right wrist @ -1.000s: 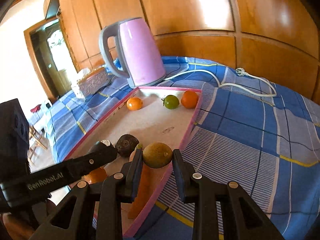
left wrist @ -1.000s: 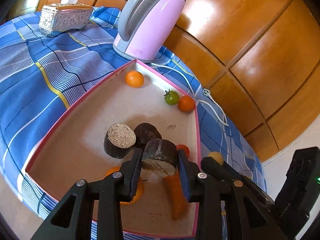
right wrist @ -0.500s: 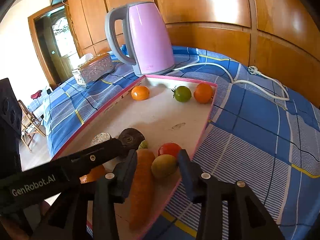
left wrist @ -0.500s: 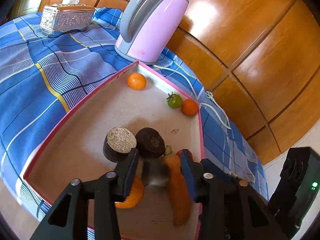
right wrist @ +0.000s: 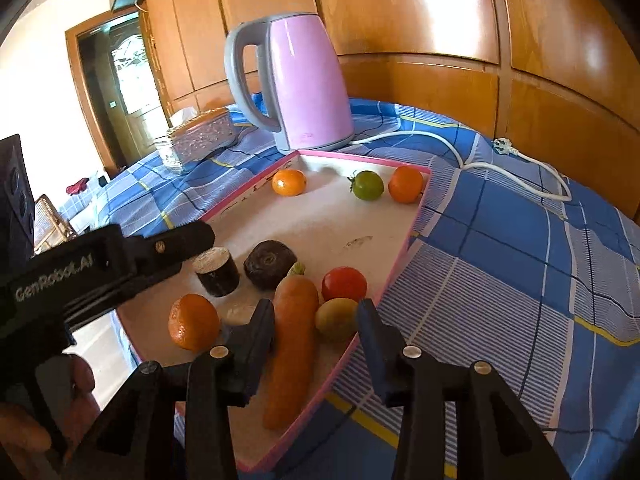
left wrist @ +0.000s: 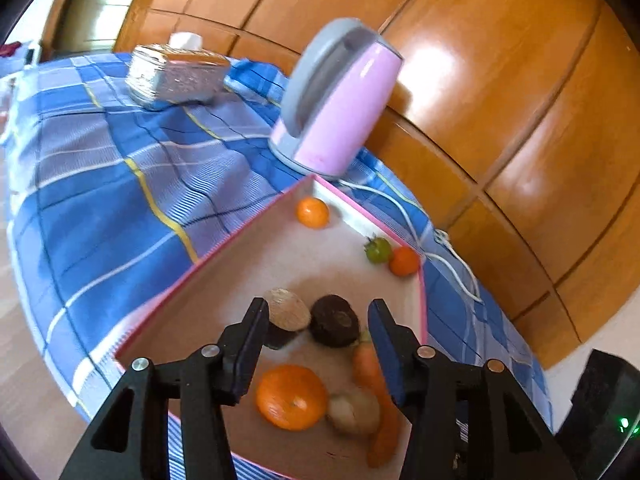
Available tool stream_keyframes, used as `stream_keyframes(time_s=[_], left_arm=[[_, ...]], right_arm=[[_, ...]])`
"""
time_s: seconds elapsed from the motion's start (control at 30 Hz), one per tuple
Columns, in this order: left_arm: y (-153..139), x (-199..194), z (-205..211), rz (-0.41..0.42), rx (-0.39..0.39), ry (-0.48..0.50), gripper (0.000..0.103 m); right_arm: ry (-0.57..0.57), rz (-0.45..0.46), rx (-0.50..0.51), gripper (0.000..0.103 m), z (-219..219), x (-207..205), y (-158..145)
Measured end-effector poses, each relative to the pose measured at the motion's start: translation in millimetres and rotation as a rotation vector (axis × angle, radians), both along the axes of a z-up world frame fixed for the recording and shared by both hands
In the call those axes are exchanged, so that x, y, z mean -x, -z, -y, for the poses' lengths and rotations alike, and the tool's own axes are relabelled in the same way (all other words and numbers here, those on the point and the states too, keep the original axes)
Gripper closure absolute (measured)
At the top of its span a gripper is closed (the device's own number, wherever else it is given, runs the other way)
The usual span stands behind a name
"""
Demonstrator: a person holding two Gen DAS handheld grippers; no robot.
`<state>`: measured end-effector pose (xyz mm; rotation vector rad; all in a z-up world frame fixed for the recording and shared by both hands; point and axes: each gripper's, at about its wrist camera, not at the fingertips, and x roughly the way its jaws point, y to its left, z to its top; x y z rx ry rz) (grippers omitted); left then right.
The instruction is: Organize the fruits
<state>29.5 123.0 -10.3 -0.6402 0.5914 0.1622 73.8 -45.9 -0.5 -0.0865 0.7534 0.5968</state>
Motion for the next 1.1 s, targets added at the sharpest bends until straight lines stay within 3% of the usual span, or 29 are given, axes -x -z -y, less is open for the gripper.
stream_keyframes(time_s=[0.23,0.7,0.87,1.0,1.1], left_arm=[[5.8,-6.6,-1.2,-0.043,-0.007,-0.021,0.043],[6.5,-6.3,3.0,-0.077,-0.062,-0.046,0.037],[1.9,-3.1,14.3,-0.081,-0.12,-0.022,0.036],[-3.1,-1.2,34.1,-0.083,-0.197,0.055,0.035],[-7.2,7.0,47.0,-0.066,-0.251,0.077,0.028]], right_arm=[[-0.037,0.022,0.049,0.06,-16.6,-1.1,8.4],[0.105,0.01,-0.022,0.059,7.4,17.0,-1.6],[0.187,0.003,-0.019,0.059,22.3,24.5,-1.1],[0.259,0.022,0.011,0.059,32.1,29.9,-3.0],[0.295,0.024,0.029,0.058,39.7,33.4,-2.5]])
